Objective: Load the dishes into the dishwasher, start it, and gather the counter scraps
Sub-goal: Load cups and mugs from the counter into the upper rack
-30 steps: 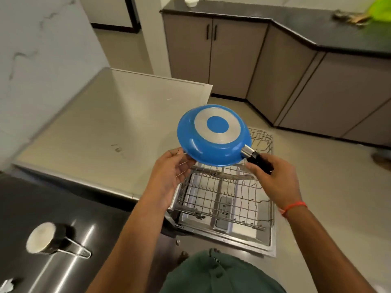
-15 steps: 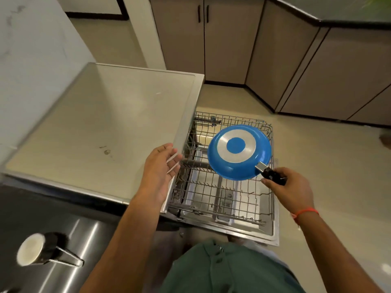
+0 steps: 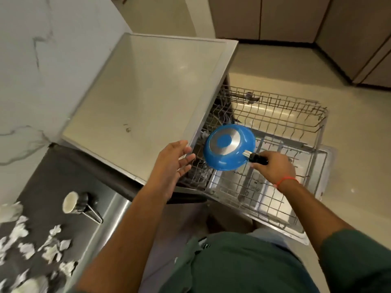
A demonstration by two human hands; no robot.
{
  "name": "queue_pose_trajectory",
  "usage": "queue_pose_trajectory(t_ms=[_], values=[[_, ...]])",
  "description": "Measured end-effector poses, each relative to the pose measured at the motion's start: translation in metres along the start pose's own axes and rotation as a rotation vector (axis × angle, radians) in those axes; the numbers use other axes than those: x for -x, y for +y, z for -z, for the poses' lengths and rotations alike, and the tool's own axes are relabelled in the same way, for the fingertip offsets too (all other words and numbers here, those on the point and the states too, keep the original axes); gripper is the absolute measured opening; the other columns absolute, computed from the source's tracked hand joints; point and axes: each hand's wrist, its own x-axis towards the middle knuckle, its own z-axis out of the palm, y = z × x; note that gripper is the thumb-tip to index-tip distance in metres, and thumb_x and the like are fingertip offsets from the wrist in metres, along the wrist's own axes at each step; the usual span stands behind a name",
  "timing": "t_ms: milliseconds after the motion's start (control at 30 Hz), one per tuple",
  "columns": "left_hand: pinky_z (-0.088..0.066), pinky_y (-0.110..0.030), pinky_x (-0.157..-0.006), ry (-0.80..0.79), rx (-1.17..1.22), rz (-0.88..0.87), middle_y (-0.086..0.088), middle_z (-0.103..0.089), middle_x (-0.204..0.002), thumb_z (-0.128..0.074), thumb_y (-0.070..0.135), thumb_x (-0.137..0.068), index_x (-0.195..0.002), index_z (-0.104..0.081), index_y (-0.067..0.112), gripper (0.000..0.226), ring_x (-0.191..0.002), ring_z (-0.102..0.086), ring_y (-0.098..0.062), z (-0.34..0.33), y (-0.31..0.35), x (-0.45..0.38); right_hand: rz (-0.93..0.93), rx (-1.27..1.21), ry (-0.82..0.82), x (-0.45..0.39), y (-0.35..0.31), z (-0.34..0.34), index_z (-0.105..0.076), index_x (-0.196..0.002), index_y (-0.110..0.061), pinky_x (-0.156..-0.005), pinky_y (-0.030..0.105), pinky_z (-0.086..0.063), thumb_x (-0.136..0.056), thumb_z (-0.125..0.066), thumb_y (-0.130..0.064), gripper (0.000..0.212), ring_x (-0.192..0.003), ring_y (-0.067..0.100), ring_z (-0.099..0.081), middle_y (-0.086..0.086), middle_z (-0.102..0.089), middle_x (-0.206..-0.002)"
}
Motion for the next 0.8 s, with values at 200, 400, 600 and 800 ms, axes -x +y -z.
queue_pose_trajectory(t_ms=[200, 400, 600, 800], values=[[-0.055, -0.037, -0.095, 0.025, -0.044, 0.034, -0.003, -0.068, -0.123, -0.050, 0.038, -0.104, -0.124, -0.063, 0.022, 0.029, -0.107, -0.071, -0.016, -0.012, 0.000, 0.012, 0.042, 0.074, -0.164, -0.043, 0.004, -0.029, -0.069, -0.106, -0.031, -0.059, 0.028, -0.042, -0.086, -0.073, -0.046, 0.025, -0.074, 0.019, -0.058, -0.007, -0.060, -0.076], [-0.054, -0.035, -0.090, 0.037, -0.064, 0.073, -0.001, -0.070, -0.122, -0.051, 0.040, -0.102, -0.123, -0.065, 0.023, 0.031, -0.107, -0.071, -0.016, -0.017, 0.001, 0.016, 0.053, 0.117, -0.222, -0.070, 0.007, -0.047, -0.067, -0.107, -0.030, -0.052, 0.025, -0.035, -0.088, -0.070, -0.046, 0.024, -0.072, 0.021, -0.058, -0.004, -0.061, -0.076], [-0.054, -0.037, -0.094, 0.047, -0.044, 0.087, -0.001, -0.072, -0.121, -0.056, 0.040, -0.099, -0.123, -0.067, 0.022, 0.033, -0.110, -0.071, -0.019, -0.023, -0.002, 0.014, 0.046, 0.120, -0.239, -0.082, 0.028, -0.059, -0.064, -0.105, -0.025, -0.056, 0.026, -0.043, -0.089, -0.071, -0.034, 0.019, -0.075, 0.021, -0.060, -0.002, -0.062, -0.080], [-0.054, -0.038, -0.096, 0.012, -0.095, 0.096, 0.000, -0.072, -0.121, -0.052, 0.038, -0.102, -0.126, -0.066, 0.023, 0.032, -0.111, -0.070, -0.018, -0.034, -0.003, 0.010, 0.063, 0.111, -0.265, -0.086, 0.041, -0.069, -0.065, -0.115, -0.023, -0.072, 0.039, -0.060, -0.089, -0.071, -0.027, 0.027, -0.082, 0.021, -0.063, 0.001, -0.065, -0.089]])
